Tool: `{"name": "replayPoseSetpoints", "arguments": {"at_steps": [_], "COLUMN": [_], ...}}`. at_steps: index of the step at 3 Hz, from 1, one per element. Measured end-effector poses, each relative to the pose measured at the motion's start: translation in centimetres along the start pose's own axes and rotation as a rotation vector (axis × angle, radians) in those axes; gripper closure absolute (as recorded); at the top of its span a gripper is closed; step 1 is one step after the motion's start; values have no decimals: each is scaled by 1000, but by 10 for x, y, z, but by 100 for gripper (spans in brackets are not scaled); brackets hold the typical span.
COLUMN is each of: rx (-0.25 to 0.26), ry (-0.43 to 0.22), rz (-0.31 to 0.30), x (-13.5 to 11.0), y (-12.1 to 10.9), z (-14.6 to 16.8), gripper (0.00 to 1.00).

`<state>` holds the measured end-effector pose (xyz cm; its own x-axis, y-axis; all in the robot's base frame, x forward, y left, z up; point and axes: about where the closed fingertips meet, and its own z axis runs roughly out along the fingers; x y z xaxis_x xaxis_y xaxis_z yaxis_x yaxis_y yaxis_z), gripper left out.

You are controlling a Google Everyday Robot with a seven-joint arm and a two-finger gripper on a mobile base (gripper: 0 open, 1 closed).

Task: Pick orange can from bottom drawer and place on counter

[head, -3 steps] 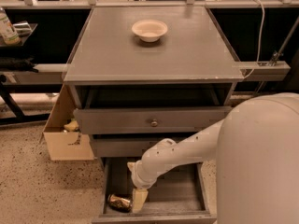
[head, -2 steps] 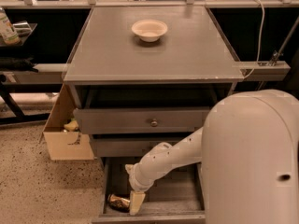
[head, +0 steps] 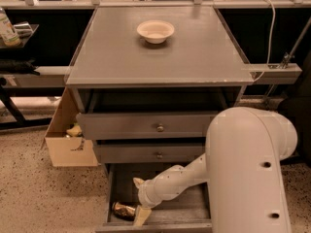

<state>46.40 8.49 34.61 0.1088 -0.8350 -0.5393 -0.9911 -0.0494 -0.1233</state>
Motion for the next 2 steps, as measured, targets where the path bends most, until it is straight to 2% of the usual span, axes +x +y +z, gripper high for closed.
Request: {"name": "replayPoseSetpoints", "arguments": {"at_steps": [2], "rx": [-1], "ry": [-98], "rz": [39], "x": [-8], "y": [-1], "z": [40], "gripper": [0]}}
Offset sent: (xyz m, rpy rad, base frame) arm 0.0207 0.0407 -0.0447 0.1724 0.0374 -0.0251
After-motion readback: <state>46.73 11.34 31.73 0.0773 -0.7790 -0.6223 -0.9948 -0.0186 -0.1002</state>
